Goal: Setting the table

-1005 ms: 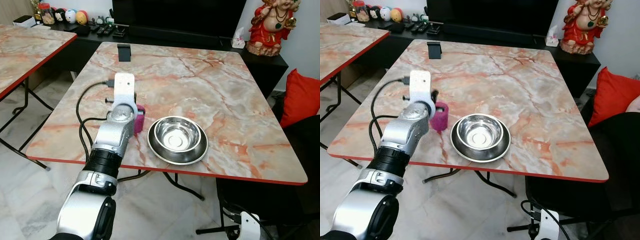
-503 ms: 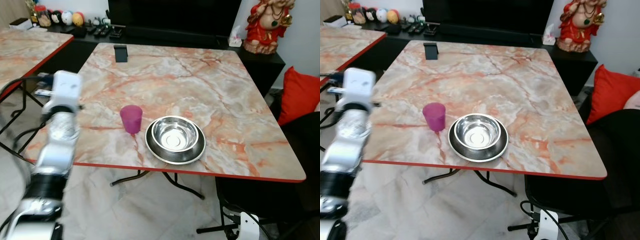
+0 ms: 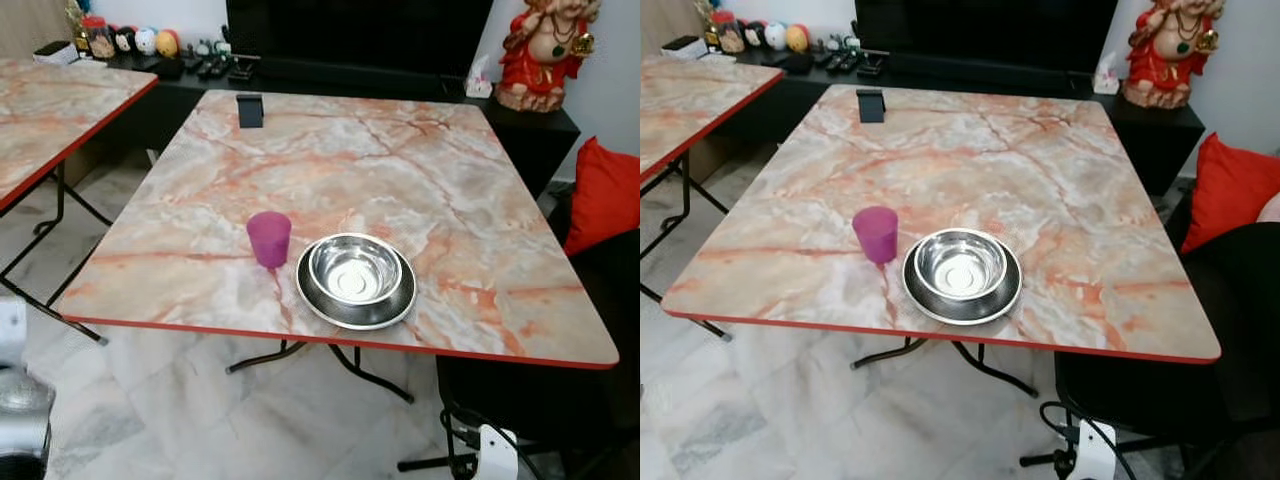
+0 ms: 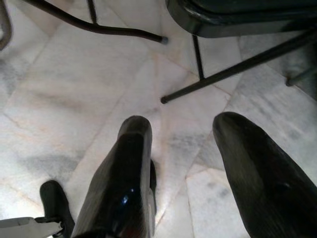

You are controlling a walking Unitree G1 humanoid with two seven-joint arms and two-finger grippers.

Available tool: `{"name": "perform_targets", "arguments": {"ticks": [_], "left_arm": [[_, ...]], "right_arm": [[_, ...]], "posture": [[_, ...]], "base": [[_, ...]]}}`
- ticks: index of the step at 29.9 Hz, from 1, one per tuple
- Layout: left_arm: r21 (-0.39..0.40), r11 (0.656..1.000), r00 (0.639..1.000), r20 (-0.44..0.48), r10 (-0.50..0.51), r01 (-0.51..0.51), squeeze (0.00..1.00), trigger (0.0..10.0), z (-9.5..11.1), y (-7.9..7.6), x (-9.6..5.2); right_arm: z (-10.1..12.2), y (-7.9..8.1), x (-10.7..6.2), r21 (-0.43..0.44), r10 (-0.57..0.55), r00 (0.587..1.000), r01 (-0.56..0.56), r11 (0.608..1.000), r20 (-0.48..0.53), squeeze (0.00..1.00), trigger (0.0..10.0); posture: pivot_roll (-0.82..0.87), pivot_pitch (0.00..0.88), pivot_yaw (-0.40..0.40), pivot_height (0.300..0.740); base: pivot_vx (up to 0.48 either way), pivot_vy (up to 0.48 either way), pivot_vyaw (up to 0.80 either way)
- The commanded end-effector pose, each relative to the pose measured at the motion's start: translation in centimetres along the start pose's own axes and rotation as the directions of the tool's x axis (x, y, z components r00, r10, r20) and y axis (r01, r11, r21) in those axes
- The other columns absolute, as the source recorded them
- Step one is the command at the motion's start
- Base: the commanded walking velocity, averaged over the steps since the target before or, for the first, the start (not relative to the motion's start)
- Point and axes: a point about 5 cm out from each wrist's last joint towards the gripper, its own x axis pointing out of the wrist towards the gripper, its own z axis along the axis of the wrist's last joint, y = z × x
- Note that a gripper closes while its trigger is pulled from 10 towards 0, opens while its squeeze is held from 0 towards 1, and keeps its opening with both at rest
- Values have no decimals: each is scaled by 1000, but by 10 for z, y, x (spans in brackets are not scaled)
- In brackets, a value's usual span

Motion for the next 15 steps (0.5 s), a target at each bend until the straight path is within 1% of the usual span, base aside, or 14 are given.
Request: {"name": "perform_targets", "arguments": {"ticks": [1, 2, 3, 4, 5, 6, 7, 8, 9, 10, 11, 13, 15], "left_arm": [[32, 996, 996, -24, -81, 82, 0, 10000, -11, -16, -8], [42, 990, 991, -42, -129, 131, 0, 10000, -15, -24, -11], [16, 966, 964, -58, -258, 259, 0, 10000, -21, -45, -23], [16, 966, 964, -58, -258, 259, 0, 10000, -21, -45, -23], [1, 951, 950, -54, -308, 308, 0, 10000, -22, -54, -28], [26, 906, 906, -37, -422, 423, 0, 10000, -22, -71, -41], [40, 846, 847, -29, -531, 532, 0, 10000, -22, -88, -54], [51, 705, 707, -32, -706, 707, 0, 10000, -23, -116, -81], [53, 671, 673, -30, -739, 739, 0, 10000, -22, -121, -88], [55, 619, 621, -31, -783, 783, 0, 10000, -22, -130, -98], [58, 587, 589, -31, -807, 807, 0, 10000, -22, -135, -104], [81, 541, 545, -29, -838, 837, 0, 10000, -21, -143, -115], [82, 515, 519, -31, -854, 853, 0, 10000, -20, -149, -124]], "right_arm": [[0, -2, 0, 13, -10, 1000, 10, 1000, 3, 0, 10000], [0, -2, 0, 13, -11, 1000, 11, 1000, 3, 0, 10000], [1, -2, 0, 13, -13, 1000, 13, 1000, 4, 0, 10000], [1, -2, 0, 13, -13, 1000, 13, 1000, 4, 0, 10000], [1, -2, 0, 13, -15, 1000, 15, 1000, 4, 0, 10000], [1, -2, 0, 11, -16, 1000, 16, 1000, 3, 0, 10000], [2, -1, 0, 11, -16, 1000, 16, 1000, 3, 0, 10000], [2, -1, 0, 11, -17, 1000, 17, 1000, 2, 0, 10000], [2, -2, 0, 11, -17, 1000, 17, 1000, 2, 0, 10000], [2, -2, 0, 12, -18, 1000, 18, 1000, 1, 0, 10000], [2, -2, 0, 13, -18, 1000, 18, 1000, 1, 0, 10000], [2, -2, 0, 13, -19, 1000, 19, 1000, 0, 0, 10000], [2, -2, 0, 15, -19, 1000, 19, 1000, -2, 0, 10000]], "posture": [[72, 0, -31, 740], [71, 0, -30, 740], [68, 0, -33, 740], [68, 0, -33, 740], [68, 0, -33, 740], [66, 0, -34, 740], [63, 0, -35, 740], [63, 0, -39, 740], [64, 0, -40, 740], [66, 0, -44, 740], [66, 0, -44, 740], [59, 0, -41, 740], [52, 0, -40, 740]], "base": [[0, 0, 0], [0, 0, 0], [0, 0, 0], [0, 0, 0], [0, 0, 0], [0, 0, 0], [0, 0, 0], [0, 0, 0], [0, 0, 0], [0, 0, 0], [0, 0, 0], [0, 0, 0], [0, 0, 0]]}}
